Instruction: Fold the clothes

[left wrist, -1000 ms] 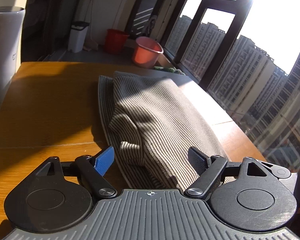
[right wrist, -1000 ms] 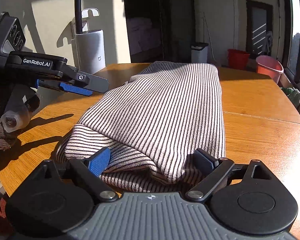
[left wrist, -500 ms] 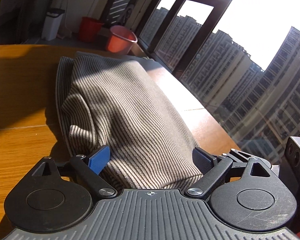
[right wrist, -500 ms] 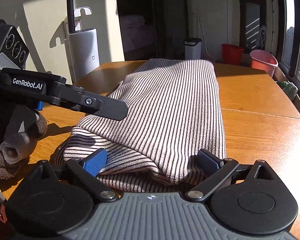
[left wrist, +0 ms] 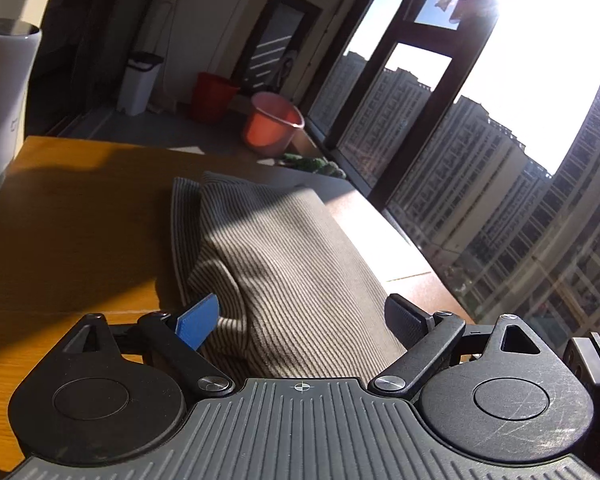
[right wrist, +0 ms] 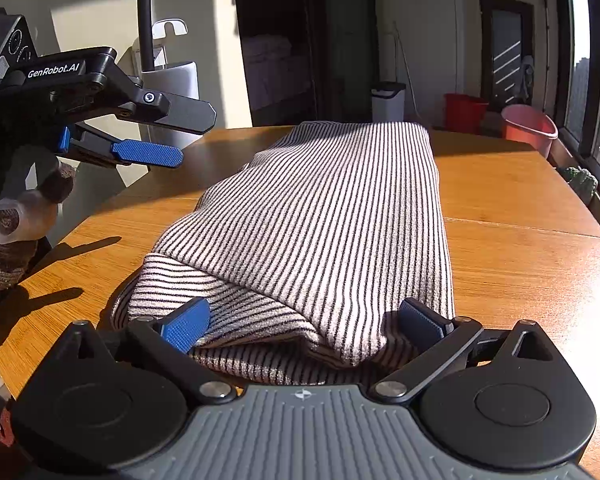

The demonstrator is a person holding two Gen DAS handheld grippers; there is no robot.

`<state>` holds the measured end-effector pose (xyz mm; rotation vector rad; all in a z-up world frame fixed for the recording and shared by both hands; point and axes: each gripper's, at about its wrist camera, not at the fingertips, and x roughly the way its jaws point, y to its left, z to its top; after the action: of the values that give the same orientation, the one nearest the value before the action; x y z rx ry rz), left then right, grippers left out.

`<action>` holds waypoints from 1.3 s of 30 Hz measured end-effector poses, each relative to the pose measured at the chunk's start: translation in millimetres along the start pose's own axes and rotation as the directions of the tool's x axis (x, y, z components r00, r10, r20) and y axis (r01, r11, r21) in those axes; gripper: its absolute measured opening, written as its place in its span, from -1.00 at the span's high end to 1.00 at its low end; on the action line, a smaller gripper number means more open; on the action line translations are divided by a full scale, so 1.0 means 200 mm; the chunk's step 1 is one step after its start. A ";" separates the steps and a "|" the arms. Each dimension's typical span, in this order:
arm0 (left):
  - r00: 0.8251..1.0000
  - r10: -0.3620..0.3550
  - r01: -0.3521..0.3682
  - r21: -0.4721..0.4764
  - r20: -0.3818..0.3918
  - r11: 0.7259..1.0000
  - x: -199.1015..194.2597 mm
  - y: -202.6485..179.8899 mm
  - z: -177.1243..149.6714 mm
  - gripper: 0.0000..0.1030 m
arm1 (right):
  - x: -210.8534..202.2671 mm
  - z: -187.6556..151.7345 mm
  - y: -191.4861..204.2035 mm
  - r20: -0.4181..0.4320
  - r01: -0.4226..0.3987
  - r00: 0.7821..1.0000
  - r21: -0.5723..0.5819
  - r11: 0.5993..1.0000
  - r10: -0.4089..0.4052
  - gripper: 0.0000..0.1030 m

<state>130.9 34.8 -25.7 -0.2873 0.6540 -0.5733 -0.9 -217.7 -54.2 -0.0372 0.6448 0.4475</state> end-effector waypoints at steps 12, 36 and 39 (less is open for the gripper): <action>0.993 0.010 -0.005 0.042 -0.121 0.999 0.27 -0.02 -0.05 -0.84 | -0.18 0.10 0.08 -0.032 -0.124 0.992 -0.356 0.926 0.121 -0.97; 0.988 0.125 -0.111 0.151 -0.088 0.982 0.10 -0.04 -0.08 -0.94 | 0.15 0.31 0.03 -0.234 -0.287 0.939 -0.125 0.950 0.253 -0.08; 0.988 0.131 -0.118 0.154 -0.078 0.981 0.05 -0.03 -0.08 -0.95 | 0.15 0.31 0.04 -0.228 -0.278 0.943 -0.132 0.952 0.244 -0.08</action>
<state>124.1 22.6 -39.9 -0.0811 0.7049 -0.5134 51.9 -187.6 -20.1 -0.1569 0.8241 0.7609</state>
